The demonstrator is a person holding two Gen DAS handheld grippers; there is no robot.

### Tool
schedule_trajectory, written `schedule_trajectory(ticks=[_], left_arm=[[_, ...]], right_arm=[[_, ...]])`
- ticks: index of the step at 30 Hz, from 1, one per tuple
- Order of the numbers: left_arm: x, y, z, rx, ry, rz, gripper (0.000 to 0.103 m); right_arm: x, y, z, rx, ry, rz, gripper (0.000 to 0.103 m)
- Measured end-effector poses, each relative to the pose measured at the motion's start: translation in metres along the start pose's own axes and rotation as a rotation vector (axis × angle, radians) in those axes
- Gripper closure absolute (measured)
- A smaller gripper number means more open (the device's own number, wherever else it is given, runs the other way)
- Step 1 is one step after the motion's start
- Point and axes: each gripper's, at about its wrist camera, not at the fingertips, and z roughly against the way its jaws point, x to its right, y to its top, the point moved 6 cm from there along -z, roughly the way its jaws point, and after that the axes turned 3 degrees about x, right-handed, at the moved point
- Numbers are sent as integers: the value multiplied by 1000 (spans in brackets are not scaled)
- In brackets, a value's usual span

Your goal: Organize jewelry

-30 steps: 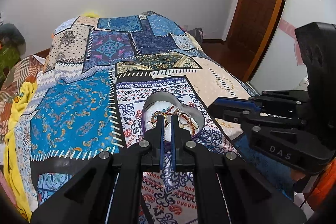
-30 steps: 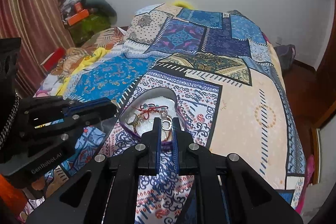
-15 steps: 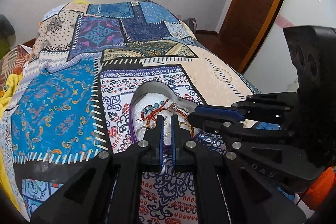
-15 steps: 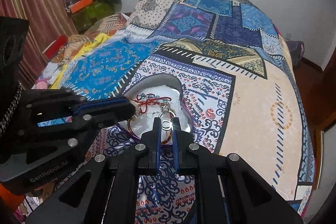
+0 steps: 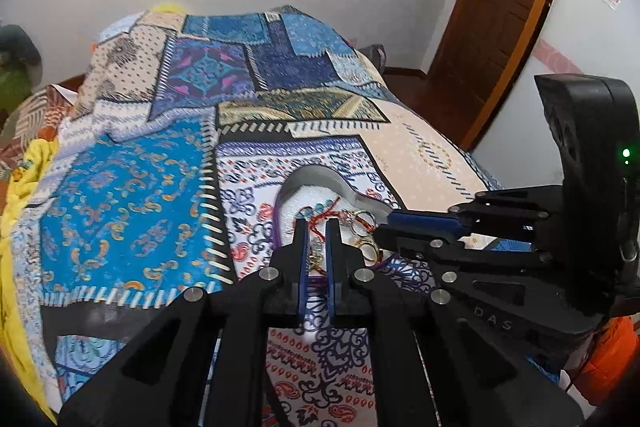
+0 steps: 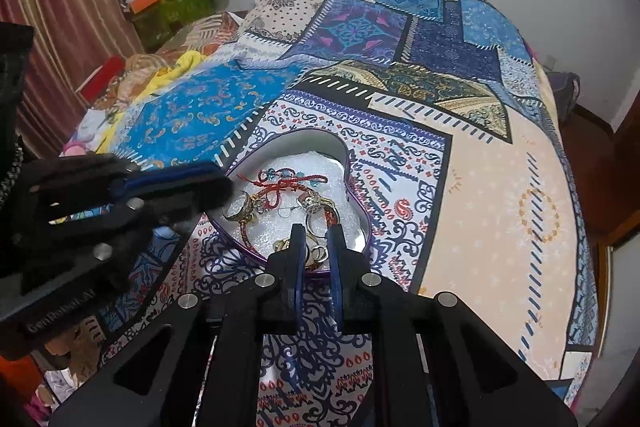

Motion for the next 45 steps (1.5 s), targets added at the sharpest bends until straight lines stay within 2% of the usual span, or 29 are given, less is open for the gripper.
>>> schedule_trajectory(ticks=[8,13,16,19,24,28,29,30,31,33,34,36,42,45], left_arm=[[2,16,45,87,63,-17,99],[14,34,91,182,83,-35,98],[24,44,127,263,86,-41,92],[37,50,163,347,99,-57,86],[57,51,223,490,126,-82,67],[70,46,263,592,169,-99,58],[72,43,271,615,178,-95,52],[72,42,277,630,183,-88,44],[72,39,285,651,188,-74,42],[72,35,294,674,198,-61,35],[72,33,297,681,207,-57,32],[72,30,301,693,226,-49,14],[73,24,304,703,254,-49,5],[76,22,304,702,249,-48,5]], right_arm=[[-5,13,37,65,-31,8,89],[-12,26,91,177,-61,17,89],[-19,31,126,257,-81,26,89],[-31,35,173,373,-114,40,89],[-51,32,240,555,-159,45,89],[-66,24,284,682,-194,32,88],[-68,23,288,697,-199,30,83],[-72,19,296,723,-207,25,73],[-74,17,301,744,-218,19,66],[-77,11,308,784,-243,13,40],[-77,10,311,798,-258,11,36],[-80,7,314,818,-294,7,24],[-80,6,314,823,-321,-8,8],[-79,6,313,820,-324,-16,4]])
